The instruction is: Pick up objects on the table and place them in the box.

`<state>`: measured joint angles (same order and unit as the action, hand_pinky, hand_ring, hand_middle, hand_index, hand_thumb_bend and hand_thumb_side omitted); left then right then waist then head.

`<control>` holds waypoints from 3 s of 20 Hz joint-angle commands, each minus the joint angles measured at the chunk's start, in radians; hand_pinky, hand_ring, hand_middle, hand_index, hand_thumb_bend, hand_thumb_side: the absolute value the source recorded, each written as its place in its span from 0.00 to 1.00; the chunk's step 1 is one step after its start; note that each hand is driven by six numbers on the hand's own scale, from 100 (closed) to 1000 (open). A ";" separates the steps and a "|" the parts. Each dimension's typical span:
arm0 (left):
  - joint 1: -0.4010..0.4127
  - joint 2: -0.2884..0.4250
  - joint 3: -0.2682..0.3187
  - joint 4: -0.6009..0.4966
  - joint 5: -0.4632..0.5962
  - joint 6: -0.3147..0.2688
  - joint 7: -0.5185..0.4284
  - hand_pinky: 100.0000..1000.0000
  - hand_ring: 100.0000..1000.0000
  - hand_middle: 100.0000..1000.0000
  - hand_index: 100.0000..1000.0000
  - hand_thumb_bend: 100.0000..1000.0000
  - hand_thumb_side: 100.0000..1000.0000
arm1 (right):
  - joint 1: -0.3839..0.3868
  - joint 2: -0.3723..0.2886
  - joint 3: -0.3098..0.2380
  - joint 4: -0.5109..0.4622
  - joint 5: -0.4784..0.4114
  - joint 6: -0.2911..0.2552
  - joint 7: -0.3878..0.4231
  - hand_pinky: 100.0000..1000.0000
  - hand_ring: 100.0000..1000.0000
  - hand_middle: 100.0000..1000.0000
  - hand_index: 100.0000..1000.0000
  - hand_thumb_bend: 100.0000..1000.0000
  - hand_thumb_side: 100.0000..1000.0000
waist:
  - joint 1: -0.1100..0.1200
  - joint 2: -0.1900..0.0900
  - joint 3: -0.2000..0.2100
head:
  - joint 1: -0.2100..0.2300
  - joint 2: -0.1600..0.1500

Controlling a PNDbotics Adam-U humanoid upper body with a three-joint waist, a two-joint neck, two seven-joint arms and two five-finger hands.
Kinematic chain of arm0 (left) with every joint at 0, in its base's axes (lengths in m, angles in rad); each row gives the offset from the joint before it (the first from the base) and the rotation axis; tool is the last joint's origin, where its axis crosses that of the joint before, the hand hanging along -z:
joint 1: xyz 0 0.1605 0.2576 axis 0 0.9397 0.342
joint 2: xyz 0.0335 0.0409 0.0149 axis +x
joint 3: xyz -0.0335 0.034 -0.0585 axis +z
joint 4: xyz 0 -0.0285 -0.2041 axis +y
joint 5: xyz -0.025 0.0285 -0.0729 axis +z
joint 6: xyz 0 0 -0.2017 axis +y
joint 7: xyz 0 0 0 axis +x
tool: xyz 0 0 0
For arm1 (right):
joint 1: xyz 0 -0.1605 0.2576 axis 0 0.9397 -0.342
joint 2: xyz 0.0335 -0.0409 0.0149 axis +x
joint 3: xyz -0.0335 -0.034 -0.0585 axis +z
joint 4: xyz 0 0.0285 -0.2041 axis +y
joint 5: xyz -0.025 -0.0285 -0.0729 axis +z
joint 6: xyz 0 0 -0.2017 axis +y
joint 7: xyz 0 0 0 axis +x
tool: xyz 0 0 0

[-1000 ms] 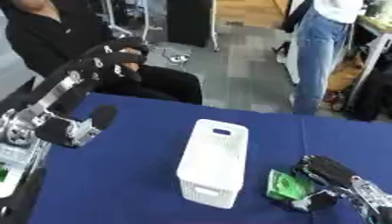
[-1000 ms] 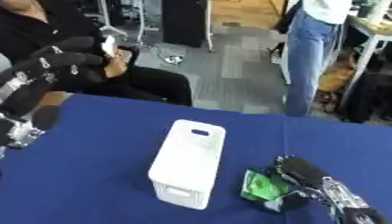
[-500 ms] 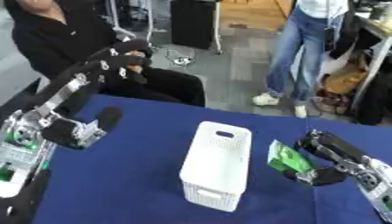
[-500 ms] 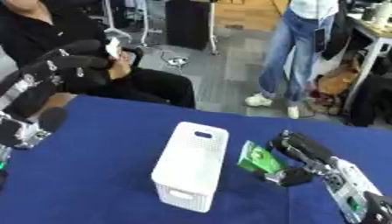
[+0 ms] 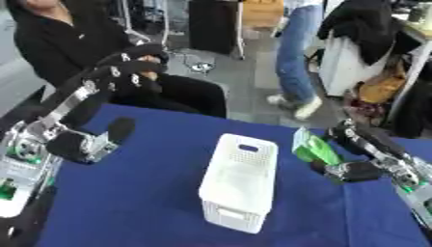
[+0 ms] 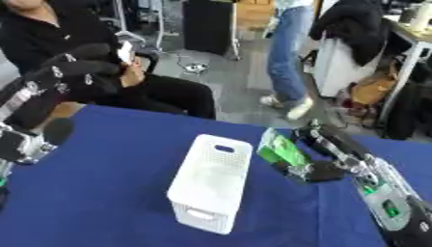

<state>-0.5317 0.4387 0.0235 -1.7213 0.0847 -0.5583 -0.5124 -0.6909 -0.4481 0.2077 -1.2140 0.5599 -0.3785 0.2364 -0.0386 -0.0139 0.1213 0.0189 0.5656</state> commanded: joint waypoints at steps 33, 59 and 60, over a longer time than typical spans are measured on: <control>-0.063 -0.051 0.010 -0.031 -0.022 0.037 0.011 0.67 0.89 0.97 0.92 0.00 0.64 | -0.256 0.061 0.047 0.215 -0.019 -0.213 0.096 0.00 0.00 0.00 0.10 0.37 0.75 | -0.006 -0.002 0.057 | 0.063 -0.005; -0.086 -0.087 -0.003 -0.045 -0.011 0.050 -0.001 0.67 0.89 0.97 0.92 0.00 0.65 | -0.348 0.136 0.008 0.395 -0.017 -0.368 0.110 0.00 0.00 0.00 0.11 0.35 0.76 | -0.009 0.008 0.094 | 0.043 -0.019; -0.088 -0.090 -0.004 -0.045 -0.010 0.051 -0.002 0.67 0.89 0.97 0.92 0.00 0.65 | -0.348 0.137 0.007 0.398 -0.020 -0.368 0.107 0.00 0.00 0.00 0.11 0.35 0.76 | -0.009 0.008 0.096 | 0.043 -0.020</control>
<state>-0.5955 0.3456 0.0196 -1.7460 0.0702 -0.5105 -0.5148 -1.0096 -0.3033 0.2254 -0.8090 0.5473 -0.7418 0.3461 -0.0521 0.0043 0.2178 0.0697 0.5594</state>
